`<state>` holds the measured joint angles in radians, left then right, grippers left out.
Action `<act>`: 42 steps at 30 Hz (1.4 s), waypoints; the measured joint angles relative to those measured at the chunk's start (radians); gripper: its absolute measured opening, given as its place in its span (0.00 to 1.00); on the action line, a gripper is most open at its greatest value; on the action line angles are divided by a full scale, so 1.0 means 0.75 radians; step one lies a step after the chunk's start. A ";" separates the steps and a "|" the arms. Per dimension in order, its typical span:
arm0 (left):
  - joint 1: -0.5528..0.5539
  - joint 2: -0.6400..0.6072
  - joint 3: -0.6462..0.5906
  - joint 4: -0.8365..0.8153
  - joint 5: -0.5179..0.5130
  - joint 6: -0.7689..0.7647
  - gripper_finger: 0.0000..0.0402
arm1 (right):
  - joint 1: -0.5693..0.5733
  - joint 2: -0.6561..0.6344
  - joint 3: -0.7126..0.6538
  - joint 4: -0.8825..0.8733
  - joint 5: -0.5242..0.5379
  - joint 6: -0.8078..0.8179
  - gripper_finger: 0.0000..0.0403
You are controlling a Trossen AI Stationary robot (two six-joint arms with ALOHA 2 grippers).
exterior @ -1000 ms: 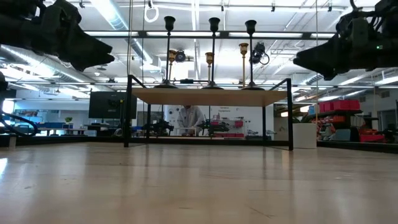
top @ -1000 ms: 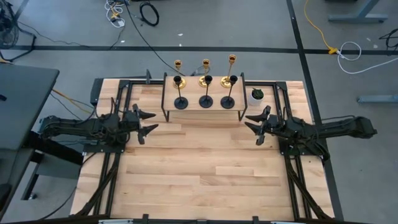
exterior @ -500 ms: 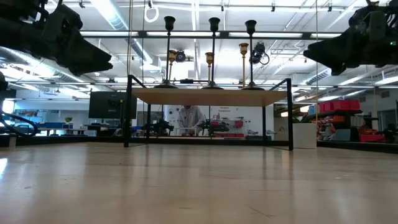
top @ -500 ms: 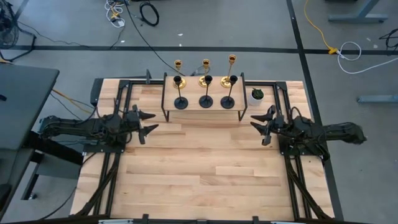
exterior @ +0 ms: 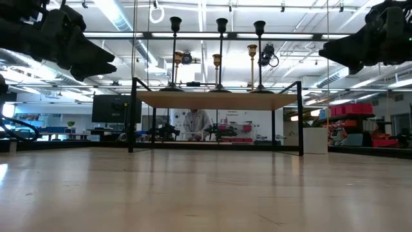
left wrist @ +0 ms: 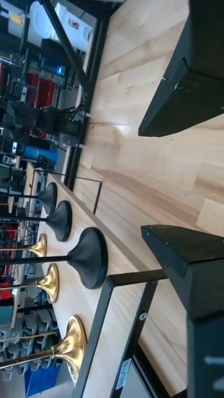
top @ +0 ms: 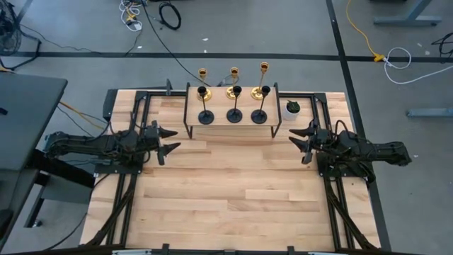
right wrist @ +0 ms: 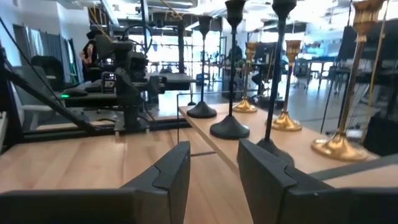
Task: Pick & Place candle stick holders
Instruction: Return to Home Position
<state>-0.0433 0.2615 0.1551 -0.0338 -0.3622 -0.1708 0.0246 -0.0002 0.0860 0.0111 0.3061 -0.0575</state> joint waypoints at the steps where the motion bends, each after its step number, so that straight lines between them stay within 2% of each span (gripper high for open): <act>1: 0.000 0.000 0.000 0.000 0.000 0.000 0.61 | 0.000 0.000 0.000 -0.007 0.000 0.022 0.33; 7: 0.000 -0.033 -0.031 0.020 0.005 0.000 0.61 | 0.000 0.000 0.001 -0.102 0.000 0.132 0.33; 12: 0.000 -0.184 -0.181 0.123 0.028 -0.001 0.61 | 0.000 0.000 0.001 -0.107 0.025 0.139 0.33; 20: 0.010 -0.346 -0.195 0.207 0.079 -0.001 0.61 | 0.001 0.000 0.000 -0.104 0.035 -0.014 0.33; 24: 0.010 -0.346 -0.195 0.299 0.083 -0.001 0.61 | 0.001 0.001 0.001 -0.098 0.033 -0.052 0.33; 42: 0.098 -0.346 -0.196 0.257 0.091 -0.001 0.61 | 0.001 0.006 0.000 -0.097 0.030 -0.041 0.33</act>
<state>0.0300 0.0017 0.0082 0.1589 -0.2943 -0.1715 0.0254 0.0044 0.0861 -0.0616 0.3290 -0.0879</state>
